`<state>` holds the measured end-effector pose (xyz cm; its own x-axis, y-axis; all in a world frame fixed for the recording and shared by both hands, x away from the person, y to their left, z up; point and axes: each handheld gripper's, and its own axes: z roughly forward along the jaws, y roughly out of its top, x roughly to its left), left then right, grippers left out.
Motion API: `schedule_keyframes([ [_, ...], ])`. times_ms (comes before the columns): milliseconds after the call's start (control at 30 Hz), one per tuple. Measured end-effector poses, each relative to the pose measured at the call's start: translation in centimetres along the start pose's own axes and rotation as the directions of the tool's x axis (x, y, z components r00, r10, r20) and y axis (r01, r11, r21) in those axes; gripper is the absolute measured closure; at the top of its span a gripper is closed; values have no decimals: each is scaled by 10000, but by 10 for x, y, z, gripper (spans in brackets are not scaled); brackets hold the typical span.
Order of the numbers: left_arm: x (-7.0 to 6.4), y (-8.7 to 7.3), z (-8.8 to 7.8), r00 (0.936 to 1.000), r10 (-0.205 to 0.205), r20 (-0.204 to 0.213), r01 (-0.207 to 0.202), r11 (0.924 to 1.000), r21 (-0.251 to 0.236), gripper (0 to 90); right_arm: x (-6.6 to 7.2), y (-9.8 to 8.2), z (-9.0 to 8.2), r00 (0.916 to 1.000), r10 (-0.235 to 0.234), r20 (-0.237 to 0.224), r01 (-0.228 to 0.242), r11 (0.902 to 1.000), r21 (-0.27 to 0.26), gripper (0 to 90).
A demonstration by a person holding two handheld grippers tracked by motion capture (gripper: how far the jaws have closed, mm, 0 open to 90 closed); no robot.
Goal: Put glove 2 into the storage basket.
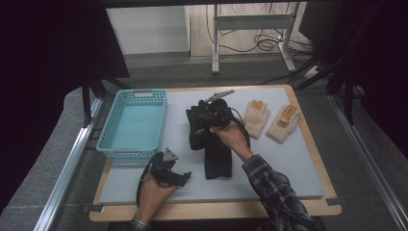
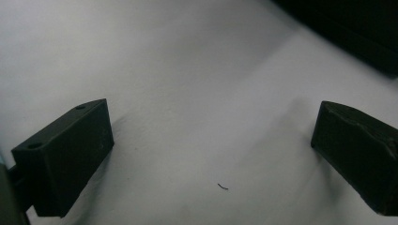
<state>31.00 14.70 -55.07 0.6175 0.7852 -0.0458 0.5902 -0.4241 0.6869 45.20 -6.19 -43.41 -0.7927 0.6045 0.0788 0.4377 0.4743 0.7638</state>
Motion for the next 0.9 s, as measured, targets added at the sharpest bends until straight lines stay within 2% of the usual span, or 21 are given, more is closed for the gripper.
schedule_keyframes([
  [133,0,0,0,10000,12,-12,-12,10000,27,0,2,-13,-29,9999,65,96,-62,9997,-222,884],
  [200,0,0,0,10000,23,-12,-23,10000,27,0,3,-17,-35,9999,114,110,-111,9996,-275,884],
  [267,0,0,0,10000,17,-12,-17,10000,28,0,5,-28,-48,9997,171,199,-164,9994,-316,884],
  [400,0,0,0,10000,-38,-8,38,10000,-20,0,8,-41,-59,9990,160,424,-148,9995,-279,884],
  [500,-1,0,0,10000,-68,-14,68,10000,-37,0,9,-54,-67,9980,394,504,-380,9989,-290,884],
  [700,-1,0,0,10000,-68,-18,68,10000,-41,0,13,-69,-70,9955,768,549,-744,9962,-448,884],
  [800,-1,0,0,10000,-61,-19,61,10000,-42,0,17,-78,-61,9945,807,661,-784,9962,-366,883],
  [867,-1,0,0,10000,-58,-19,58,10000,-41,0,17,-89,-48,9944,798,688,-791,9968,-121,881],
  [900,-1,0,0,10000,-58,-18,58,10000,-40,0,17,-89,-48,9944,798,688,-791,9968,-121,881],
])
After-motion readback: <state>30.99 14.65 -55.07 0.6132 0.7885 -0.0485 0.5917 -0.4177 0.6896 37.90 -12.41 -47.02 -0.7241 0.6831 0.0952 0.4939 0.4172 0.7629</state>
